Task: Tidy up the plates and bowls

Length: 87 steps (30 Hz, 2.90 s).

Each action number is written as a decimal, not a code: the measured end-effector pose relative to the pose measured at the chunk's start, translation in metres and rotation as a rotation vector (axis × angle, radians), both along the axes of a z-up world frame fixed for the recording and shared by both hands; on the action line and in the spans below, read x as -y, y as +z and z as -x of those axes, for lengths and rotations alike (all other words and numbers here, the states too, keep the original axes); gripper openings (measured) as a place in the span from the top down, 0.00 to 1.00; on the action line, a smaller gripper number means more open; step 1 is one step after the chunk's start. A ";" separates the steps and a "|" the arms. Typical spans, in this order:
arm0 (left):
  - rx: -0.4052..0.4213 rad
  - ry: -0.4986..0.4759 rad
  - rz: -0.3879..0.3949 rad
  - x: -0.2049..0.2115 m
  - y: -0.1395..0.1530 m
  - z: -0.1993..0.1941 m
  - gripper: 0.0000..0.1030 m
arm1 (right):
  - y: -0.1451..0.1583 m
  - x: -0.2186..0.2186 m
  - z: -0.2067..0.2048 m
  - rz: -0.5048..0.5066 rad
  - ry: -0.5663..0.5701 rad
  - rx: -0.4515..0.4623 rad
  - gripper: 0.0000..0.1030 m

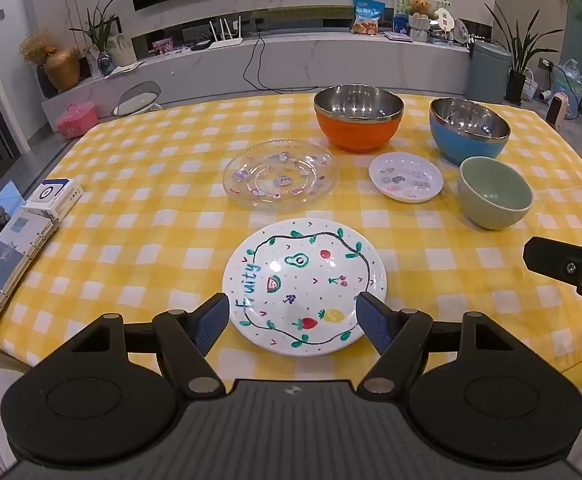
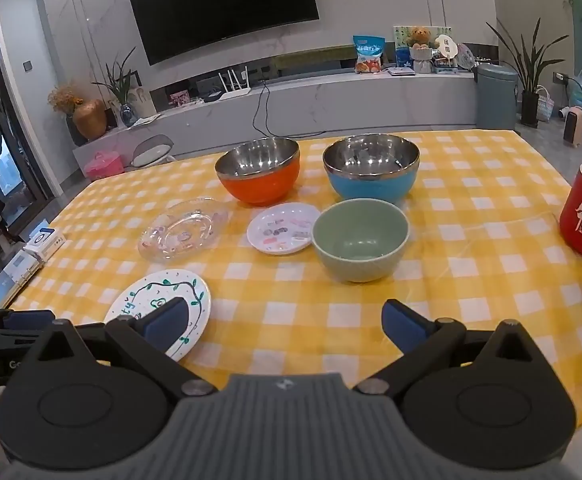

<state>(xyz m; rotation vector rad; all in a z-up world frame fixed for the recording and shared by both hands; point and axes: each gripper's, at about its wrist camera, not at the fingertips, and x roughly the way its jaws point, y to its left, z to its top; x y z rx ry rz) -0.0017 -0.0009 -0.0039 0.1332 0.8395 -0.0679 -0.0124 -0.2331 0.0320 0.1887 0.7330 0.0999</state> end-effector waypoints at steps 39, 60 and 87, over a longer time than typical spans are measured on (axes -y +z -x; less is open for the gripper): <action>-0.012 -0.005 0.001 0.001 0.000 0.001 0.18 | -0.004 0.000 0.000 0.013 -0.004 -0.007 0.02; -0.022 -0.005 0.007 0.000 -0.003 0.003 0.18 | -0.005 0.001 0.000 0.017 -0.005 -0.013 0.02; -0.110 0.115 0.156 -0.070 -0.009 -0.076 0.54 | -0.031 -0.047 -0.074 -0.114 0.141 -0.193 0.28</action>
